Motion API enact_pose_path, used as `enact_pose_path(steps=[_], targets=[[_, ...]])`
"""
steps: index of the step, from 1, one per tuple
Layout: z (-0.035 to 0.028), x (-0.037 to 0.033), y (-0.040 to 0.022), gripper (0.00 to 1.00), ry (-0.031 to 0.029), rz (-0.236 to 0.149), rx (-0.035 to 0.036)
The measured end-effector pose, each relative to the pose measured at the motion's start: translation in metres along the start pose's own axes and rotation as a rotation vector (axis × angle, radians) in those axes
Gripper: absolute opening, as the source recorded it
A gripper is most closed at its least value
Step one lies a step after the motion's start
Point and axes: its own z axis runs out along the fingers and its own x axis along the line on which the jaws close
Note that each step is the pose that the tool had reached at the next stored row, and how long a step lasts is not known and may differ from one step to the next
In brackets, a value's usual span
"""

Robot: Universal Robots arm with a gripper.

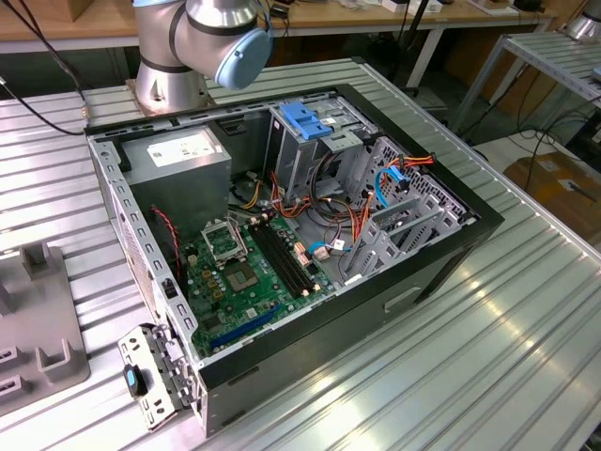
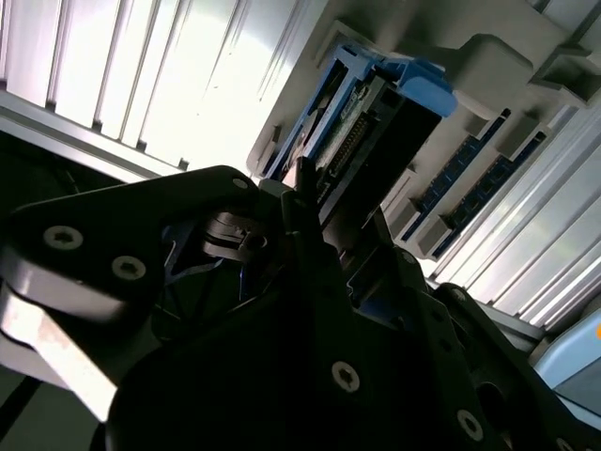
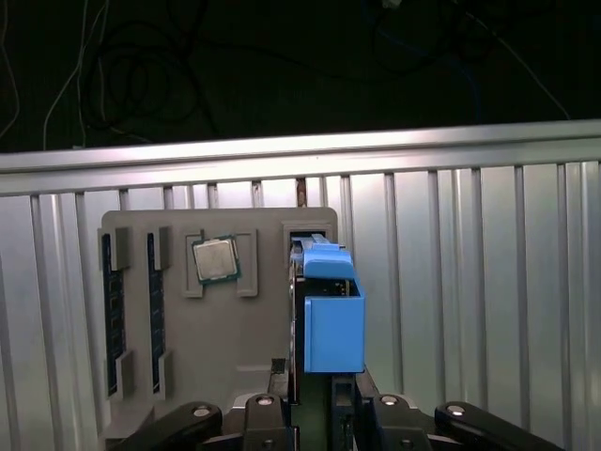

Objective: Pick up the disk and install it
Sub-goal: 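Pick up the disk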

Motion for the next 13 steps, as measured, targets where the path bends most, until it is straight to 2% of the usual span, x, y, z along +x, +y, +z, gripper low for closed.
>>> enact_pose_path(steps=[4,7,10,13], targets=[[-0.0006,0.0,0.0,0.35,0.0,0.0,-0.0001],[-0.004,0.0,-0.0002,0.35,0.0,0.0,-0.0001],[-0.0122,0.0,-0.0004,0.35,0.0,0.0,-0.0001],[-0.0249,0.0001,-0.0009,0.35,0.0,0.0,-0.0001]])
